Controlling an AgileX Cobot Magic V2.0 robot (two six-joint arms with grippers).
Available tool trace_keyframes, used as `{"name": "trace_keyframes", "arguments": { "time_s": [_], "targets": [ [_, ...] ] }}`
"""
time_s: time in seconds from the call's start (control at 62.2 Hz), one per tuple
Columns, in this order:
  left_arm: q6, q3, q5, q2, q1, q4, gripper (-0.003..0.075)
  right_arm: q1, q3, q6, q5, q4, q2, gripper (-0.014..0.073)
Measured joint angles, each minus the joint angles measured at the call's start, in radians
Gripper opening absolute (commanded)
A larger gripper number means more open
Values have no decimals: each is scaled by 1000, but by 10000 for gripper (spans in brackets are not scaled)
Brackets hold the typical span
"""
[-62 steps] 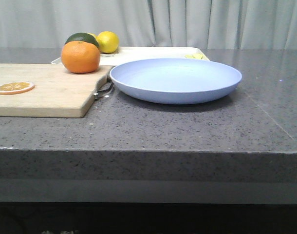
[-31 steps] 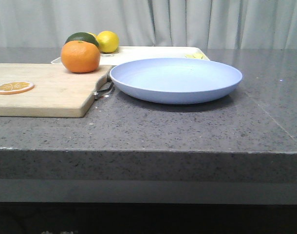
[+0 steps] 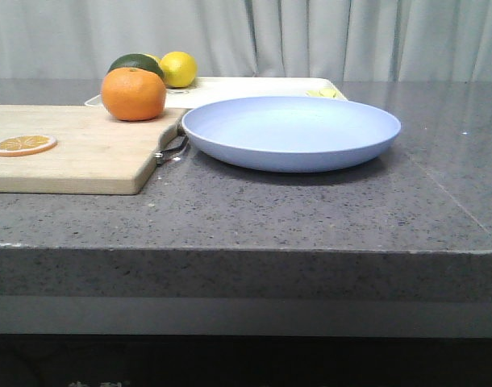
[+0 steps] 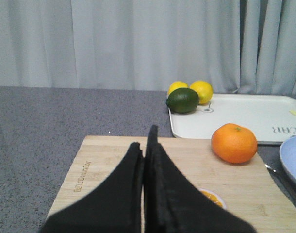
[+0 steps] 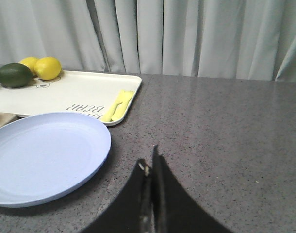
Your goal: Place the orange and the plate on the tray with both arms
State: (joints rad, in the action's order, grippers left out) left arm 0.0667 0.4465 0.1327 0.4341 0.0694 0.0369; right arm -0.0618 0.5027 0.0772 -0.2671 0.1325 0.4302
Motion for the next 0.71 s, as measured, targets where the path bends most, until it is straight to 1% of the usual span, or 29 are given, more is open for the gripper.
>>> {"name": "trace_keyframes", "arguments": {
  "time_s": [0.161, 0.257, 0.402, 0.466, 0.498, 0.547, 0.595, 0.611, 0.643, 0.659, 0.691, 0.707],
  "targets": [
    [0, 55, -3, 166, 0, 7, -18, 0, 61, 0, 0, 0, 151, -60],
    [0, 57, -18, 207, 0, 7, -18, 0, 65, 0, 0, 0, 196, -60],
    [0, 57, -44, 221, 0, 7, -17, 0, 65, 0, 0, 0, 214, -57],
    [0, 57, -48, 221, 0, 7, -12, 0, 65, 0, 0, 0, 214, -29],
    [0, 57, -48, 221, 0, 7, 2, 0, 65, 0, 0, 0, 214, 1],
    [0, 57, -48, 221, 0, 7, 46, 0, 65, 0, 0, 0, 214, 52],
    [0, 57, -49, 221, 0, 8, 129, 0, 65, 0, 0, 0, 214, 132],
    [0, 57, -50, 221, 0, 8, 154, 0, 65, 0, 0, 0, 214, 172],
    [0, 57, -52, 221, 0, 8, 225, 0, 65, 0, 2, 0, 214, 249],
    [0, 57, -54, 221, 0, 8, 273, 0, 65, 0, 2, 0, 214, 299],
    [0, 57, -57, 221, 0, 9, 340, 0, 65, 0, 2, 0, 214, 367],
    [0, 57, -60, 221, 0, 9, 390, 0, 65, 0, 3, 0, 214, 419]
  ]
}}
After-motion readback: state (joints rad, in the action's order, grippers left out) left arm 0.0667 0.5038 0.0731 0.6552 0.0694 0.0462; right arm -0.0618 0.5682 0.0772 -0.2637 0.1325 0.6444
